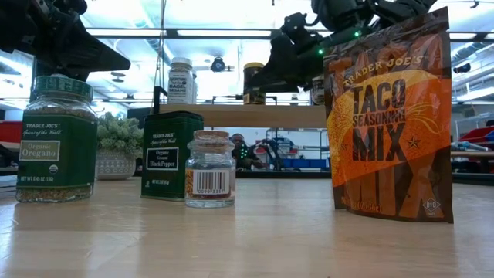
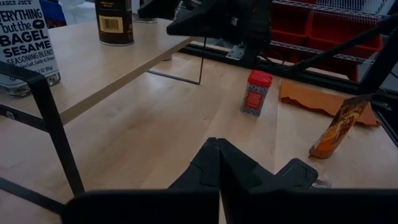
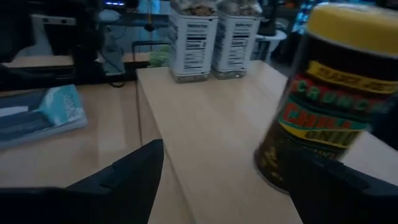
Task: Shelf spices
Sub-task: Put the yellow seasoning bottle on the shelf
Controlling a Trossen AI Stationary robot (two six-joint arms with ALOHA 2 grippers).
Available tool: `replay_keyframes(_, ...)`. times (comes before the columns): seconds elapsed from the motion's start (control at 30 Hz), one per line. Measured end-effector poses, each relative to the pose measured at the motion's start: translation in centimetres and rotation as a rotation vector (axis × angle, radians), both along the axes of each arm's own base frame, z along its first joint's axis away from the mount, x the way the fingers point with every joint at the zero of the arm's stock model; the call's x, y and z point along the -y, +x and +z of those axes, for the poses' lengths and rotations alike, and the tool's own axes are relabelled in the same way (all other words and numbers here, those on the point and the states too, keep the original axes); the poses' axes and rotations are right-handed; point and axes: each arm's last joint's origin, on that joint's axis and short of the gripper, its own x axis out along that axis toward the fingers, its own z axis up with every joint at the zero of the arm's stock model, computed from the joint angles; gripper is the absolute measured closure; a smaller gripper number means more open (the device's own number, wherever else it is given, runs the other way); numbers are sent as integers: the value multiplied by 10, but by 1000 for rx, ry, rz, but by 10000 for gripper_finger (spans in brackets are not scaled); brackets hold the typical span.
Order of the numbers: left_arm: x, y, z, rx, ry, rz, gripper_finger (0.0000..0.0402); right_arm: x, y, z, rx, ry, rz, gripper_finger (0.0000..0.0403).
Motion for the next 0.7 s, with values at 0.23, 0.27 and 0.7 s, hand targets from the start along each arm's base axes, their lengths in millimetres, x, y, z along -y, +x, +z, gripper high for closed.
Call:
replay_keyframes(0.23, 0, 0, 0, -2, -3, -8, 400, -4, -4, 6, 2, -76, -221, 96)
replay_keyframes(0.27, 0, 0, 0, -2, -3, -8, 400, -3, -4, 6, 1, -83, -233, 96)
replay_keyframes(0.7, 0, 0, 0, -1, -3, -8, 400, 14, -3, 5, 24, -6, -18, 96)
